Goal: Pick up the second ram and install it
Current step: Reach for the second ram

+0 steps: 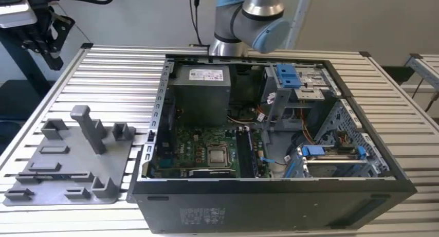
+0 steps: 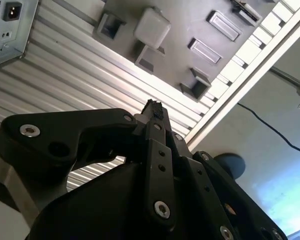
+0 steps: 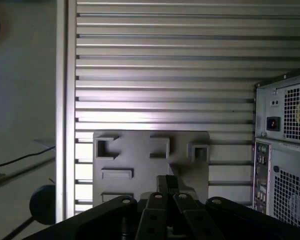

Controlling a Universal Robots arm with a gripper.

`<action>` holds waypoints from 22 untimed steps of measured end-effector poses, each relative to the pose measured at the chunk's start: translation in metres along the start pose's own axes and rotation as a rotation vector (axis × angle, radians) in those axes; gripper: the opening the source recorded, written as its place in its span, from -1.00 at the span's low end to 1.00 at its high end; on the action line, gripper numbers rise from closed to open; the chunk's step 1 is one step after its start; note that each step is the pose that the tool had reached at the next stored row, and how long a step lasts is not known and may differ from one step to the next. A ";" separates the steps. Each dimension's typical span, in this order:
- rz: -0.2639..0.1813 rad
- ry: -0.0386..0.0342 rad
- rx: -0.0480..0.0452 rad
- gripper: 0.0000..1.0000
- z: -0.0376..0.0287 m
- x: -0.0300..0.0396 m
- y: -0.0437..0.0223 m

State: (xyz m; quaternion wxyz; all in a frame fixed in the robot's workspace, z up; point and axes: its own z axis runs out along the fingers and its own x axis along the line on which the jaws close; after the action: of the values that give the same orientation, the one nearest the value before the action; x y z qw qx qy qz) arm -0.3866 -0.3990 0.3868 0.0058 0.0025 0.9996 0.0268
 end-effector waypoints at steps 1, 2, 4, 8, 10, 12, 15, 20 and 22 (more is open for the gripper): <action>0.000 0.0001 0.0000 -0.79 0.0002 0.0024 0.0000; 0.000 0.0002 0.0000 -0.79 0.0003 0.0042 0.0000; -0.001 0.0002 -0.0001 -0.79 0.0005 0.0079 -0.0001; -0.001 0.0006 -0.0002 -0.79 0.0007 0.0128 -0.0001; -0.001 0.0007 -0.0001 -0.79 0.0007 0.0132 -0.0001; -0.001 0.0006 -0.0001 -0.79 0.0007 0.0133 -0.0001; -0.001 0.0006 -0.0002 -0.79 0.0009 0.0167 -0.0020; -0.001 0.0006 -0.0016 -0.79 0.0014 0.0242 -0.0142; -0.001 0.0006 -0.0021 -0.79 0.0017 0.0246 -0.0213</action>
State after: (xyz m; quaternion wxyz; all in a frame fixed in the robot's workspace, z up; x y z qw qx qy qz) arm -0.4113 -0.4201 0.3837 0.0055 0.0021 0.9996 0.0278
